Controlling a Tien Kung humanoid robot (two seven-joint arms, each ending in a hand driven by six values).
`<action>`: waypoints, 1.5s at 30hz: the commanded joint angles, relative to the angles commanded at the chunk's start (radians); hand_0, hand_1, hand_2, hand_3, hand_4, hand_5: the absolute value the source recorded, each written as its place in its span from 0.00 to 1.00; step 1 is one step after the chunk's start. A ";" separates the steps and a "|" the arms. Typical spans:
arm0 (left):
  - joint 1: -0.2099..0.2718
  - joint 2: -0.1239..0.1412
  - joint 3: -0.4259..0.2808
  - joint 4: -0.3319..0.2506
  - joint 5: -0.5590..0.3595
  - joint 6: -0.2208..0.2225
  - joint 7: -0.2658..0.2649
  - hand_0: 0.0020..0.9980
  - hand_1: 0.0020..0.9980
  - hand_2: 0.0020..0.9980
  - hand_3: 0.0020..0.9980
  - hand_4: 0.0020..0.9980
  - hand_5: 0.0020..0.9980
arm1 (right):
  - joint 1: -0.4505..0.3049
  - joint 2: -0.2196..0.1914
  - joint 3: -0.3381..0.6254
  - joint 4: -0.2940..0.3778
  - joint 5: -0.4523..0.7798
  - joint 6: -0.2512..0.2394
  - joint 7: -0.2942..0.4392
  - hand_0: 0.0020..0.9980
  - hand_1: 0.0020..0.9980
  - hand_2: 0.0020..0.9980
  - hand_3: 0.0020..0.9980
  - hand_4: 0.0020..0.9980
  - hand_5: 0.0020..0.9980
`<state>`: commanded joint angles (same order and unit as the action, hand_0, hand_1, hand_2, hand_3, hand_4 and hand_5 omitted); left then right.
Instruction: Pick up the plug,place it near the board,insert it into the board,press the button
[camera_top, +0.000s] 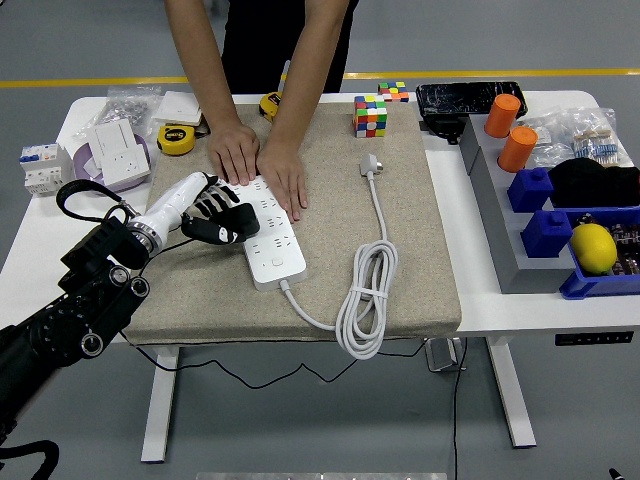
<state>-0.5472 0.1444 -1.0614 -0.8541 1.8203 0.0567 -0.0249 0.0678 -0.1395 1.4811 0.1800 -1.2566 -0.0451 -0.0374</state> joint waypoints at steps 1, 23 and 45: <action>-0.001 0.000 0.000 0.000 0.004 0.000 0.000 0.37 0.33 0.42 0.53 0.94 0.03 | 0.000 0.000 -0.001 0.000 0.001 0.000 0.000 0.88 0.79 0.77 0.79 1.00 0.91; -0.007 0.004 0.007 -0.011 0.154 -0.018 0.016 0.31 0.18 0.32 0.49 0.87 0.07 | 0.002 -0.001 0.005 0.000 -0.001 -0.001 0.001 0.88 0.79 0.77 0.79 1.00 0.92; 0.005 0.018 0.000 -0.070 0.223 -0.060 0.035 0.29 0.10 0.13 0.21 0.70 0.28 | -0.004 -0.002 0.005 0.000 0.000 -0.003 0.001 0.88 0.79 0.77 0.79 1.00 0.92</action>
<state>-0.5420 0.1624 -1.0617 -0.9242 2.0432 -0.0035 0.0103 0.0643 -0.1412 1.4861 0.1800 -1.2563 -0.0476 -0.0367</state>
